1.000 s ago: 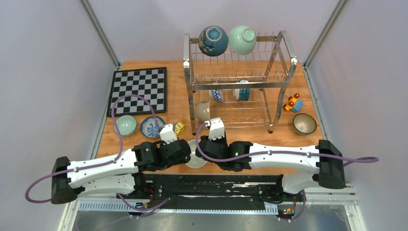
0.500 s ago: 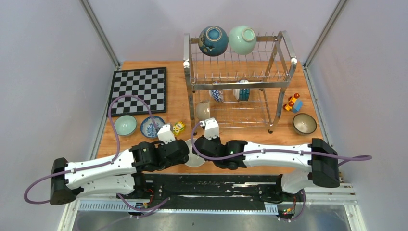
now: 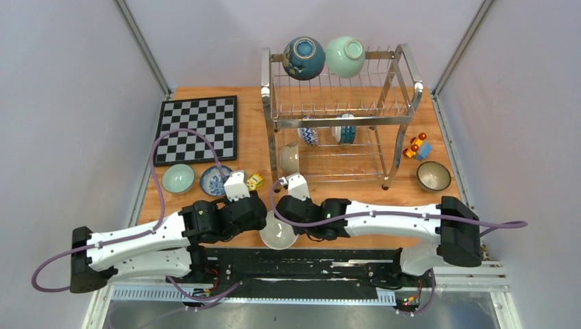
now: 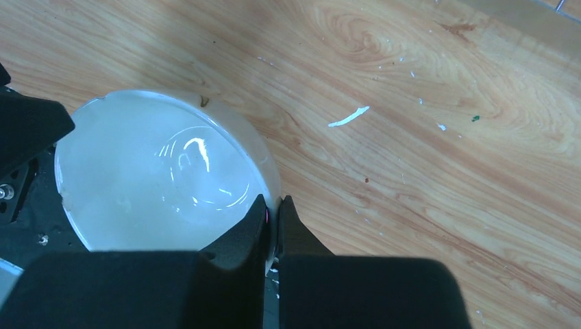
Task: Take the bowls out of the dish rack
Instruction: Place the bowl at the center of the board.
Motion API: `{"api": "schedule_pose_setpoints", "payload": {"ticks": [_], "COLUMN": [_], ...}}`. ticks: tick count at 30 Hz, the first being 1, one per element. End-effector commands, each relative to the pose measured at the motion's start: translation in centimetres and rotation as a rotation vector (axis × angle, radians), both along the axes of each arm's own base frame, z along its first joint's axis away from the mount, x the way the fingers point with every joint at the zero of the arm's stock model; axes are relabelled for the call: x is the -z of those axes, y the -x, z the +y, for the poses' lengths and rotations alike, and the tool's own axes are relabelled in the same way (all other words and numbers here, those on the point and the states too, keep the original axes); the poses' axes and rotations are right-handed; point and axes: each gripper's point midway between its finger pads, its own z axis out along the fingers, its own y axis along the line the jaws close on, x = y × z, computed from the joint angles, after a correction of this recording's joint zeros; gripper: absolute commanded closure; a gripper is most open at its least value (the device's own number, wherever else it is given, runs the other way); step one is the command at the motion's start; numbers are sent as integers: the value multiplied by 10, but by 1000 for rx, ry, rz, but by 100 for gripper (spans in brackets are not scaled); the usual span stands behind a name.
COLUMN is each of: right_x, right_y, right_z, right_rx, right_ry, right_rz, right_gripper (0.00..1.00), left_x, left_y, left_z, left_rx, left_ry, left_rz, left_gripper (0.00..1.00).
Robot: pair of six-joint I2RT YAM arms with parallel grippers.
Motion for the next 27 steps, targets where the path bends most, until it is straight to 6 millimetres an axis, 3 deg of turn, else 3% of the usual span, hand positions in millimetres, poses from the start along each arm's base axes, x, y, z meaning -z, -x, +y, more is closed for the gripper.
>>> {"api": "schedule_pose_setpoints", "payload": {"ticks": [1, 11, 18, 27], "right_x": [-13, -10, -11, -12], "right_y": [-2, -10, -10, -11], "right_z": [4, -3, -4, -6], "right_rx": [27, 123, 141, 154], "right_ry": [-68, -125, -144, -153], "right_rz": [55, 143, 159, 155], "right_gripper": [100, 100, 100, 100], "left_x": [-2, 15, 22, 26], "left_y": [0, 11, 11, 9], "left_z": [-2, -21, -22, -20], "left_rx": [71, 161, 151, 139], "left_ry": [-48, -54, -68, -85], "left_rz": [-19, 52, 62, 63], "left_gripper": [51, 51, 65, 69]}}
